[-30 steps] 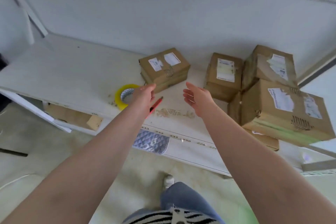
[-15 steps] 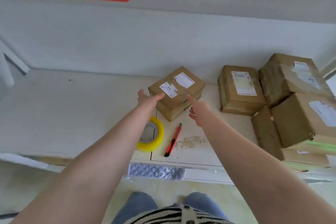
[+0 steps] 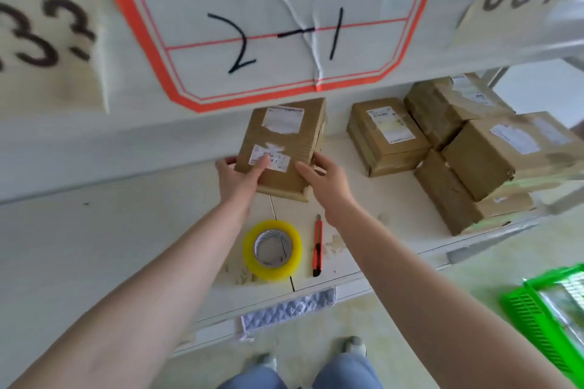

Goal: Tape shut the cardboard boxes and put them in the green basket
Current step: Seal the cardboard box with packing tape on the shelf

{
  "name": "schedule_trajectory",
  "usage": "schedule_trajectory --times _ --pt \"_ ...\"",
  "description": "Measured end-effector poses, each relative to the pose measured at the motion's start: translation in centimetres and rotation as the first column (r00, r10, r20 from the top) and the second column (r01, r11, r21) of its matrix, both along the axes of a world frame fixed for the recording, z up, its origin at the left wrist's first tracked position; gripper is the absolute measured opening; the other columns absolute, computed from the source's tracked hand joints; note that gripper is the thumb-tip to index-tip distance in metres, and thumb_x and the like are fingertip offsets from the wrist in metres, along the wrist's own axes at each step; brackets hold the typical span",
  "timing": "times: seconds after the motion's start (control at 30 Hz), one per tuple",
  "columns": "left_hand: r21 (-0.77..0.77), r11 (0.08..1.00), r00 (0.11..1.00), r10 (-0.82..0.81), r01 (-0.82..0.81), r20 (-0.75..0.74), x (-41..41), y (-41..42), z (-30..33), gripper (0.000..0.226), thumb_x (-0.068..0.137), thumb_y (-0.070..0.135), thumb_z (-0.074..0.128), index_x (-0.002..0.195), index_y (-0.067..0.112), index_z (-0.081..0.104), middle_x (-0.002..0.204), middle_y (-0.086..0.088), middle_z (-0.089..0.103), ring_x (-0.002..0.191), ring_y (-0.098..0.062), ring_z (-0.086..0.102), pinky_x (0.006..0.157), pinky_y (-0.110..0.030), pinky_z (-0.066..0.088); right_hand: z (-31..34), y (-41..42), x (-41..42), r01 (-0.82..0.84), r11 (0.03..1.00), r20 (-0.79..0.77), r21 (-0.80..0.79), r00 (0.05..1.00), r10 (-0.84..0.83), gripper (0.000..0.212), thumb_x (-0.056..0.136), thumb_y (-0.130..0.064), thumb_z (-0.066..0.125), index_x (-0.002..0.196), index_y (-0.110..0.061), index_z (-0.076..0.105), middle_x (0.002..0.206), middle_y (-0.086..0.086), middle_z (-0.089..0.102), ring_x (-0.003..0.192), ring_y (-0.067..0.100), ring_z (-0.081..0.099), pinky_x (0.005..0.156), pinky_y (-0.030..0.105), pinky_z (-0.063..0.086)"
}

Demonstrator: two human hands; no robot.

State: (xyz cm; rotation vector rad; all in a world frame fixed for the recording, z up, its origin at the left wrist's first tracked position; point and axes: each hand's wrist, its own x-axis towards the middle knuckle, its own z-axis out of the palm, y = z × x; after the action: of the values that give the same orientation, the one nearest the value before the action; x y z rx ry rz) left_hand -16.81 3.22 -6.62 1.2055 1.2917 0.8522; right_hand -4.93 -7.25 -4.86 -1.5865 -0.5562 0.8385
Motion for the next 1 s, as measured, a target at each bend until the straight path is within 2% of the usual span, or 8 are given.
schedule_trajectory --times 0.13,0.27,0.4,0.5,0.7,0.8,0.93,1.0 --pt "-0.197 0.980 0.983 0.004 0.033 0.184 -3.4 -1.2 1.1 0.049 0.085 0.042 0.071 0.117 0.011 0.051 0.115 -0.009 0.066 0.097 -0.023 0.068 0.082 -0.040 0.057 1.9 -2.3 -0.1 0.128 0.992 0.114 -0.015 0.986 -0.126 0.050 0.085 -0.041 0.071 0.131 -0.030 0.054 0.121 -0.007 0.056 0.111 0.002 0.054 0.088 0.020 0.045" --pt "-0.428 0.856 0.916 -0.120 0.291 0.383 -5.6 -2.9 1.6 0.066 0.082 0.057 0.058 0.128 0.009 0.056 0.116 -0.010 0.069 0.104 -0.025 0.067 0.078 -0.042 0.060 2.8 -3.6 -0.6 -0.040 0.995 -0.446 0.097 0.892 0.079 0.061 0.087 -0.045 0.062 0.139 -0.016 0.050 0.136 0.004 0.058 0.125 0.021 0.055 0.109 0.040 0.041" --pt "-0.399 0.882 0.968 -0.230 0.250 0.099 -6.4 -5.5 2.4 0.051 0.093 0.055 0.052 0.123 0.014 0.060 0.122 -0.009 0.068 0.102 -0.020 0.068 0.081 -0.033 0.056 2.7 -4.6 -2.2 -0.076 0.986 -0.636 0.152 0.755 0.156 0.042 0.095 -0.037 0.055 0.128 -0.012 0.059 0.120 0.008 0.069 0.111 0.026 0.065 0.095 0.039 0.052" --pt "-0.120 0.984 0.941 -0.161 0.130 -0.297 -7.6 -7.1 3.1 0.053 0.093 0.050 0.058 0.134 0.017 0.056 0.142 -0.006 0.053 0.125 -0.024 0.053 0.099 -0.031 0.040 2.4 -5.4 -2.5 -0.098 0.992 -0.613 0.085 0.780 0.130 0.045 0.094 -0.033 0.060 0.132 -0.009 0.056 0.124 0.012 0.067 0.115 0.030 0.063 0.094 0.041 0.053" --pt "-0.170 0.969 0.976 -0.197 0.180 -0.091 -8.2 -9.6 7.2 0.090 0.061 0.087 0.057 0.125 0.024 0.057 0.117 0.009 0.063 0.104 -0.012 0.059 0.081 -0.029 0.043 2.4 -5.0 -6.1 -0.241 0.966 -0.430 0.091 0.865 0.257 0.045 0.095 -0.032 0.060 0.136 -0.016 0.052 0.118 0.008 0.069 0.106 0.024 0.068 0.090 0.039 0.056" --pt "-0.061 0.998 0.994 -0.025 0.018 -0.108 -9.7 -9.1 6.6 0.072 0.069 0.065 0.075 0.121 0.019 0.056 0.108 0.007 0.066 0.089 -0.005 0.063 0.064 -0.015 0.048 2.7 -4.6 -8.0 -0.341 0.931 -0.286 0.129 0.887 0.364 0.053 0.095 -0.038 0.060 0.144 -0.032 0.044 0.132 -0.007 0.061 0.115 0.007 0.062 0.096 0.027 0.050" --pt "-0.275 0.950 0.970 -0.084 0.147 0.228 -15.0 -7.3 5.4 0.082 0.069 0.062 0.065 0.131 0.009 0.058 0.116 -0.008 0.071 0.104 -0.022 0.068 0.094 -0.036 0.052 3.2 -4.1 -8.5 -0.313 0.949 -0.037 0.029 0.949 0.314 0.046 0.092 -0.041 0.062 0.136 -0.039 0.048 0.140 -0.004 0.046 0.124 0.010 0.048 0.094 0.024 0.039" --pt "-0.321 0.898 0.900 -0.155 0.300 0.408 -17.6 -6.8 4.4 0.076 0.077 0.064 0.052 0.136 0.015 0.055 0.128 -0.009 0.065 0.117 -0.025 0.062 0.100 -0.041 0.049 2.8 -3.9 -9.2 -0.326 0.945 -0.129 0.019 0.937 0.325 0.063 0.085 -0.044 0.067 0.142 -0.032 0.043 0.140 -0.003 0.047 0.122 0.013 0.050 0.087 0.021 0.042"
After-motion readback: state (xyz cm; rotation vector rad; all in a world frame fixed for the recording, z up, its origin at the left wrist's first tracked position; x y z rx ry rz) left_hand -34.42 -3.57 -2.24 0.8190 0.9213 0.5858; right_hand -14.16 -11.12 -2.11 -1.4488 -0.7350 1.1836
